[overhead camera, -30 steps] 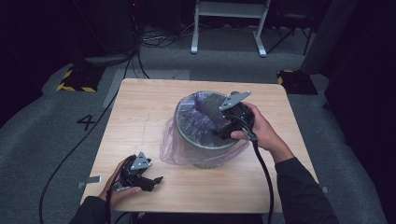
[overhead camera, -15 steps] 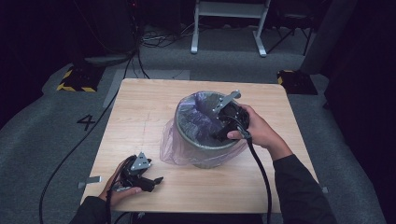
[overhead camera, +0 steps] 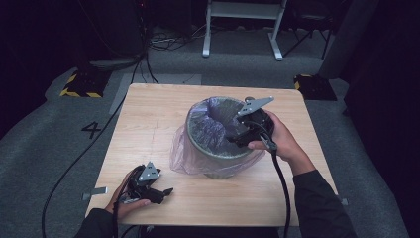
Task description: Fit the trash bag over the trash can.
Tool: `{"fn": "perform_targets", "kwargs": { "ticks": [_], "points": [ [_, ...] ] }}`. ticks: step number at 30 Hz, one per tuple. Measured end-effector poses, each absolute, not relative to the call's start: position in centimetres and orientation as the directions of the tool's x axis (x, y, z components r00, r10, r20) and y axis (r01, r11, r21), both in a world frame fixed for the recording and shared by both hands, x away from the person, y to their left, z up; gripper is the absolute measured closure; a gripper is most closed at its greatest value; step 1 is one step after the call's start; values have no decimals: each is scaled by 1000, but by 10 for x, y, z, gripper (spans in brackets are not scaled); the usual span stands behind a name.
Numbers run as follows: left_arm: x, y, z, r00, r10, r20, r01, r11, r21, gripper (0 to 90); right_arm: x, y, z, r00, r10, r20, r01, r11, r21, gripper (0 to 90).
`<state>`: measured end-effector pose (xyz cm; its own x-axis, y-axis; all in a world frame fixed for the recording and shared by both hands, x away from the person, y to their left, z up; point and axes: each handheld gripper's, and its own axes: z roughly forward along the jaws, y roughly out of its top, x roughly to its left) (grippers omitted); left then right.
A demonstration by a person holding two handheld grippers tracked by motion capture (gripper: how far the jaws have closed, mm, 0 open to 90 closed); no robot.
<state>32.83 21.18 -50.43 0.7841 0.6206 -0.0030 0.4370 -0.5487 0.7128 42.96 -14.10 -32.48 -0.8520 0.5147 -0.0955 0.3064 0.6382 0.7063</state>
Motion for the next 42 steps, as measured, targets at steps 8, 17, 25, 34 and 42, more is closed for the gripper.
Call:
{"fn": "perform_targets", "kwargs": {
  "ticks": [8, 17, 25, 34, 42],
  "points": [
    [328, 212, -504, 784, 620, -4, 437, -549, 712, 149, 418, -155, -316, -851, 517, -96, 260, 572, 778, 219],
    [328, 212, -504, 785, 620, -5, 438, -549, 712, 148, 398, -181, -306, -828, 550, -111, 224, 506, 833, 219],
    [328, 212, -504, 785, 620, -5, 438, -549, 712, 148, 370, -213, -308, -804, 577, -147, 186, 478, 859, 217],
    [328, 212, -504, 784, 620, -5, 438, -548, 713, 149, 357, -236, -324, -765, 611, -205, 184, 512, 839, 215],
    [328, 212, -504, 784, 620, -5, 438, -548, 712, 149, 345, -247, -344, -748, 623, -228, 183, 524, 832, 216]
  ]
}}
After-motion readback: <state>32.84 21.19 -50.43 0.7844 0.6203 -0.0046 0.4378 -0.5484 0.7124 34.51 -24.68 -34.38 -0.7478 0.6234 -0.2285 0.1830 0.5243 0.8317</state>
